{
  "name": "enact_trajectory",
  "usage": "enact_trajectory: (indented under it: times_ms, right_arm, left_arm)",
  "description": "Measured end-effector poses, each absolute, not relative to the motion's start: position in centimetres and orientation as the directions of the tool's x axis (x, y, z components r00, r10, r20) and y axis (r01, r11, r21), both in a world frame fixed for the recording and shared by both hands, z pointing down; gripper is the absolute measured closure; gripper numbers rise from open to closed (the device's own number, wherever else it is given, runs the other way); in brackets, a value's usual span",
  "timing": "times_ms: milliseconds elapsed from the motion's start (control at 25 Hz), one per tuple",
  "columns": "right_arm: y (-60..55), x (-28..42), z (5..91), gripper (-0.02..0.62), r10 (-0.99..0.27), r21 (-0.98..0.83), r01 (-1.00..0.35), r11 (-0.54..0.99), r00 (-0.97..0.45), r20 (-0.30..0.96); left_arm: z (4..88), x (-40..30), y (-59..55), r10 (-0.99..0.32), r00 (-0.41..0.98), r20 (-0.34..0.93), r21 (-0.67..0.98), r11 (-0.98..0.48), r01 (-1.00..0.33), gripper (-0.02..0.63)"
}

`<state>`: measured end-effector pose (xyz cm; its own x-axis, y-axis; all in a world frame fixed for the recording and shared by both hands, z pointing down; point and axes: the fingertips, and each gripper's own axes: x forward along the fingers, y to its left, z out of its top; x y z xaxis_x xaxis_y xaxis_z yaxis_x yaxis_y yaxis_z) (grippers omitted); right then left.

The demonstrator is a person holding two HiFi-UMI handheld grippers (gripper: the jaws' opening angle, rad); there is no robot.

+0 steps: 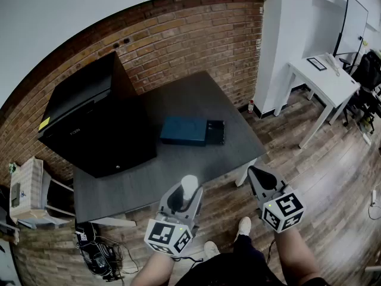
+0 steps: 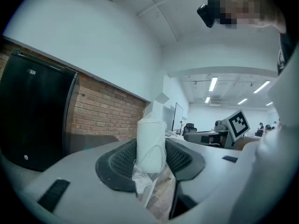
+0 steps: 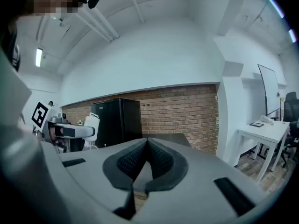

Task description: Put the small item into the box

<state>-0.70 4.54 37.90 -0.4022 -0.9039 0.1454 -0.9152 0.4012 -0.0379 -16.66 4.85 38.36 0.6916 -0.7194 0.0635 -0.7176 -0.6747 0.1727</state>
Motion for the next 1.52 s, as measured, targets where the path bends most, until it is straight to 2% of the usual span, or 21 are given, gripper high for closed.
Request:
enact_trajectory:
  times_ms: [880, 1520]
  right_arm:
    - [1.6, -0.9, 37.2, 0.577, -0.877, -0.051, -0.885, 0.462, -0.465, 0.125]
    - [-4.1, 2.8, 36.5, 0.577, -0.830, -0.058, -0.838, 0.542, -0.545, 0.117]
  left_arm:
    - [38.0, -16.3, 3.8, -0.752, 0.655, 0.076, 0.167, -0.638, -0.752, 0.402]
    - [38.1, -12.4, -0.3, -0.805, 0.587, 0.082, 0.176, -0.568, -0.804, 0.402]
